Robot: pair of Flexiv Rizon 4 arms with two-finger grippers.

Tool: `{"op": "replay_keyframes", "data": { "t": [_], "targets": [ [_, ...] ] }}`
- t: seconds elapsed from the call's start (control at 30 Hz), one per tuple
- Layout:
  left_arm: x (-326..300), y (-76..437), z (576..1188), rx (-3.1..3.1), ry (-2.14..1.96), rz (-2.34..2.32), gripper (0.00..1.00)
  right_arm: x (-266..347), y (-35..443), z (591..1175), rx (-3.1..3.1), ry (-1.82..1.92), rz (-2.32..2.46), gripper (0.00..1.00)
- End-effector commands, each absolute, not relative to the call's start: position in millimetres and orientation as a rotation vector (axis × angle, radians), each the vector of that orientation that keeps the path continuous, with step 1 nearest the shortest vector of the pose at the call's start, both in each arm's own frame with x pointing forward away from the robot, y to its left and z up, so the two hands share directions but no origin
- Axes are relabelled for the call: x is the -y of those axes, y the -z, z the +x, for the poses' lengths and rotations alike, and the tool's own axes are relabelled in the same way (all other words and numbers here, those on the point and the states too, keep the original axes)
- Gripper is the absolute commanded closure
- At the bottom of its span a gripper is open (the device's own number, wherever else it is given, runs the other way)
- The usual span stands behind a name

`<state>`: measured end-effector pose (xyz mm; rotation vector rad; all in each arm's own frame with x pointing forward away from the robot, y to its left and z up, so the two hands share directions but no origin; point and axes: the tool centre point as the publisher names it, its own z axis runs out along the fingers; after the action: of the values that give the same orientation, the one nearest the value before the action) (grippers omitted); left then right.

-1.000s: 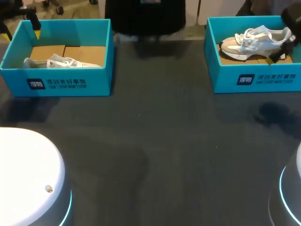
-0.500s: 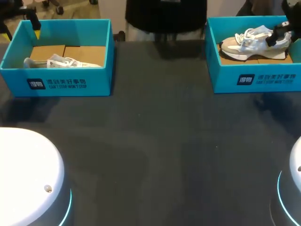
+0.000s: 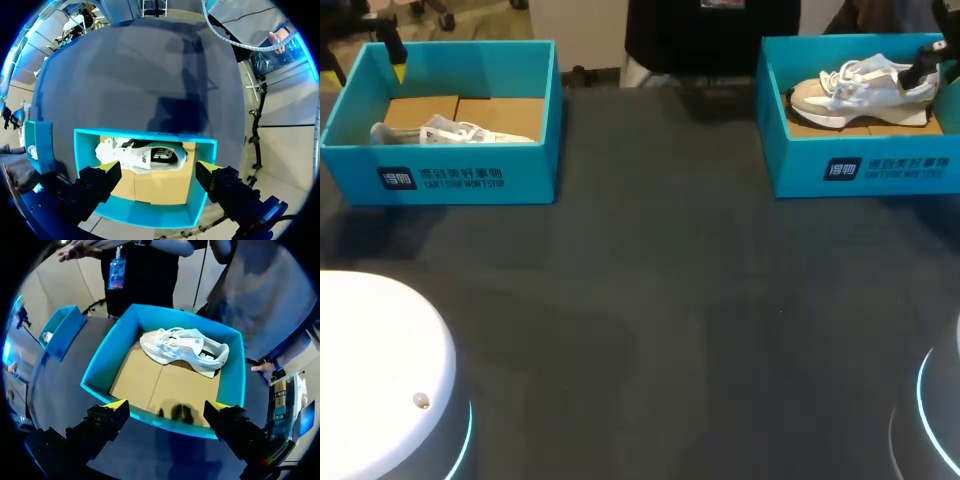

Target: Take the shoe out of the shoebox, open the shoe tongue, remove and reinsert the insole, then place the shoe into the shoebox

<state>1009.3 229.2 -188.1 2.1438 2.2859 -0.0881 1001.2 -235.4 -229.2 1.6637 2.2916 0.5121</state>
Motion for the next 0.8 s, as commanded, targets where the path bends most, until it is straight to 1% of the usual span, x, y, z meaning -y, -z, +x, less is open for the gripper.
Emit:
{"op": "replay_keyframes", "data": {
  "t": [0.03,0.63,0.8],
  "targets": [
    [-229,188,1009,-2.286,0.084,2.144,0.00,238,235,1003,-2.294,-0.534,1.661,0.00],
    [-229,188,1009,-2.286,0.084,2.144,0.00,238,235,1003,-2.294,-0.534,1.661,0.00],
    [-229,188,1009,-2.286,0.084,2.144,0.00,253,231,1017,-2.249,-0.347,1.710,0.00]
  ]
}}
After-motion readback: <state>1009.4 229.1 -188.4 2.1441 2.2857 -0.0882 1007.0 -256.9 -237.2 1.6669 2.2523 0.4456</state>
